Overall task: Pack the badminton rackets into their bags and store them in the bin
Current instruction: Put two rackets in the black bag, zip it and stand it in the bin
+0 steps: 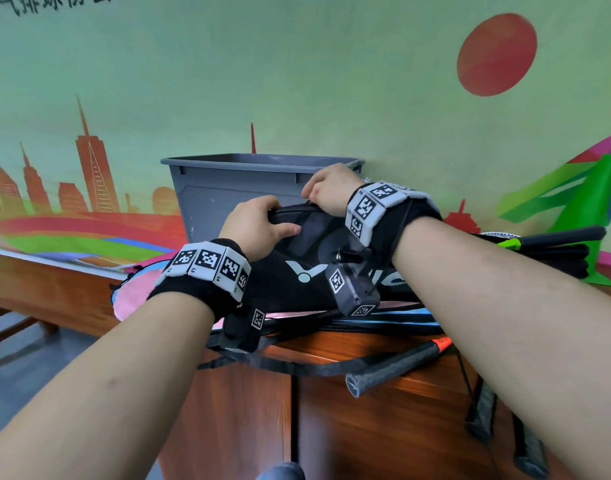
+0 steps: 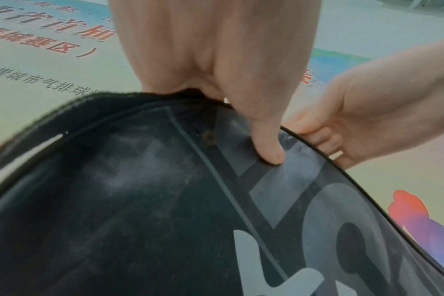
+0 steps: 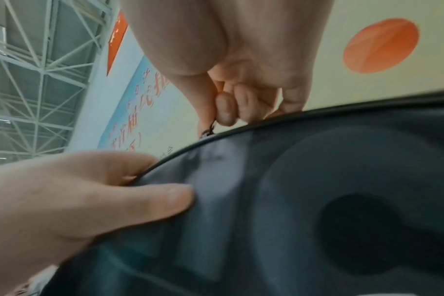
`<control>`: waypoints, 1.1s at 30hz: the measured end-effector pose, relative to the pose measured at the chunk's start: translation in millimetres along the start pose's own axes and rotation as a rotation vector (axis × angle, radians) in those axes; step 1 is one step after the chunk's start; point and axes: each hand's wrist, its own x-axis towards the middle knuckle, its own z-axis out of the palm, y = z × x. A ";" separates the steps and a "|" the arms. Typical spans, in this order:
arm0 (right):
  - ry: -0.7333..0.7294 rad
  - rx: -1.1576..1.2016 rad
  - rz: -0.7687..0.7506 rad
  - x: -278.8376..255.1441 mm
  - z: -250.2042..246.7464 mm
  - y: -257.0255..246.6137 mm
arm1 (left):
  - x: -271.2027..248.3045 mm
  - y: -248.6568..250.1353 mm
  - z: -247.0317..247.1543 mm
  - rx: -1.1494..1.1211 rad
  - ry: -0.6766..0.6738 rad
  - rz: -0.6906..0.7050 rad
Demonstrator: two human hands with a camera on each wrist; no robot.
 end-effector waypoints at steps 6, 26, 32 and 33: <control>0.046 -0.018 0.101 -17.2 -26.7 52.3 | 4.9 -12.1 -7.9 -0.050 0.022 -0.046; 0.143 0.013 0.041 -22.2 -16.3 103.8 | 18.6 65.5 49.3 0.554 -0.005 0.242; 0.125 -0.085 0.229 -31.9 -35.5 169.0 | 33.0 43.7 43.5 0.558 -0.003 0.165; 0.126 -0.117 0.244 -32.5 -37.5 176.7 | 34.2 41.8 44.8 0.563 -0.009 0.160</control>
